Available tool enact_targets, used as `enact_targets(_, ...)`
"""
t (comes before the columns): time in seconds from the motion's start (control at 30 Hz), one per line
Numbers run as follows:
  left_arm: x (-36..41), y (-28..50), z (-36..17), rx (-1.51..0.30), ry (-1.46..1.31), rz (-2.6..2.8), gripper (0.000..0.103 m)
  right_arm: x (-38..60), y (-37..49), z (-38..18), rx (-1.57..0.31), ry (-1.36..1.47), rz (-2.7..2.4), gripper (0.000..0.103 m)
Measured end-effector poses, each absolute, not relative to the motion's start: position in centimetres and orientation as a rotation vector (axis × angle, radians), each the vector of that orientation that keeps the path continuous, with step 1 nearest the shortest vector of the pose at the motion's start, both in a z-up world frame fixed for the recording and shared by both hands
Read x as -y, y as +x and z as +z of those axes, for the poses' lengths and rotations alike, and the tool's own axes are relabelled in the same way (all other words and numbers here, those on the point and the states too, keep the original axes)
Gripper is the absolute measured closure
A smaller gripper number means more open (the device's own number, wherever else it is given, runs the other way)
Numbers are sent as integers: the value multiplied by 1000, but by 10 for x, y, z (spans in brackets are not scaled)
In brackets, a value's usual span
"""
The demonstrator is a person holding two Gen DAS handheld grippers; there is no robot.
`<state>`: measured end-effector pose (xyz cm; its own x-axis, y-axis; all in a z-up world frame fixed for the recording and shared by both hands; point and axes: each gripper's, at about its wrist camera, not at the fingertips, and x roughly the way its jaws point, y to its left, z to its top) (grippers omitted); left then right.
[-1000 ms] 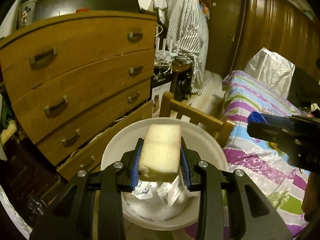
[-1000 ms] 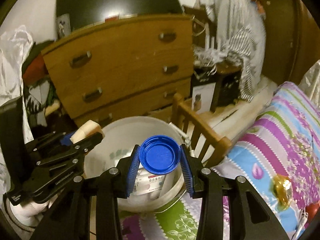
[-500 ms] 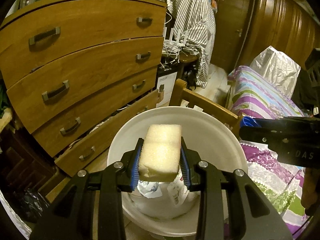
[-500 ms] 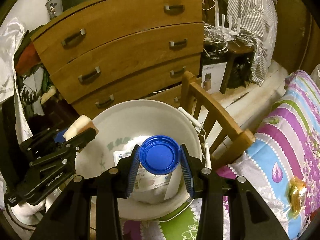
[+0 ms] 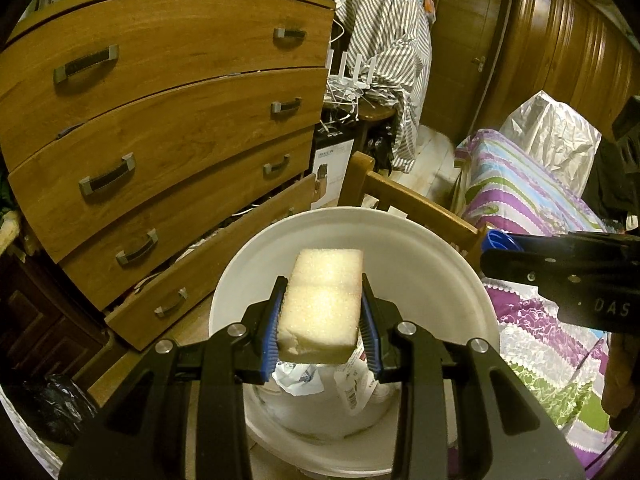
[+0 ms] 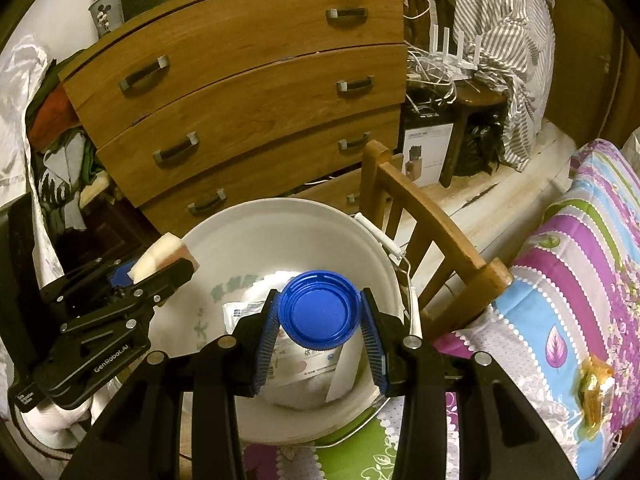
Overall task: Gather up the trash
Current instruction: 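Open both grippers to drop the sponge and cap into the basin, then move both grippers back from the basin to the items on the bed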
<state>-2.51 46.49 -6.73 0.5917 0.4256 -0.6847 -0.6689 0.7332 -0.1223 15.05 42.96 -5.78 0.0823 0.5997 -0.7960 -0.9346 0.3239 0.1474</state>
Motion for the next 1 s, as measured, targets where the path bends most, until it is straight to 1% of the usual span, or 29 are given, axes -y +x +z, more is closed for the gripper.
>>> enact_targets(0.03,-466,-25,-68,-681,-387,668,63,-429,151,-57,-897,-457,1211,55)
enact_targets(0.07,-466,-25,-70,-683,-386,676,51,-428,150,-57,-895,-449,1215,46)
enact_targets(0.1,-468,-27,-70,-677,-387,684,28,-426,152,-57,-891,-437,1216,38)
enact_targets(0.13,-468,-28,-71,-672,-382,696,25,-425,152,-57,-892,-431,1215,38)
enact_targets(0.37,-465,-32,-70,-674,-382,711,25,-407,158,-52,-881,-386,1204,38)
enact_targets(0.6,-453,-34,-60,-663,-376,702,25,-366,159,-34,-845,-311,1198,38)
enact_targets(0.67,-448,-35,-56,-658,-379,693,25,-341,155,-27,-811,-278,1201,38)
enact_targets(0.73,-440,-37,-53,-649,-385,679,25,-305,146,-21,-752,-250,1190,33)
enact_targets(0.87,-408,-26,-55,-660,-361,603,25,-230,135,-28,-682,-233,1113,29)
enact_targets(0.9,-395,-19,-57,-667,-346,573,24,-205,135,-32,-673,-224,1079,28)
enact_targets(0.97,-372,-7,-58,-670,-322,517,16,-164,137,-41,-673,-198,1022,27)
enact_targets(1.0,-355,2,-59,-673,-309,470,10,-139,140,-47,-681,-180,988,27)
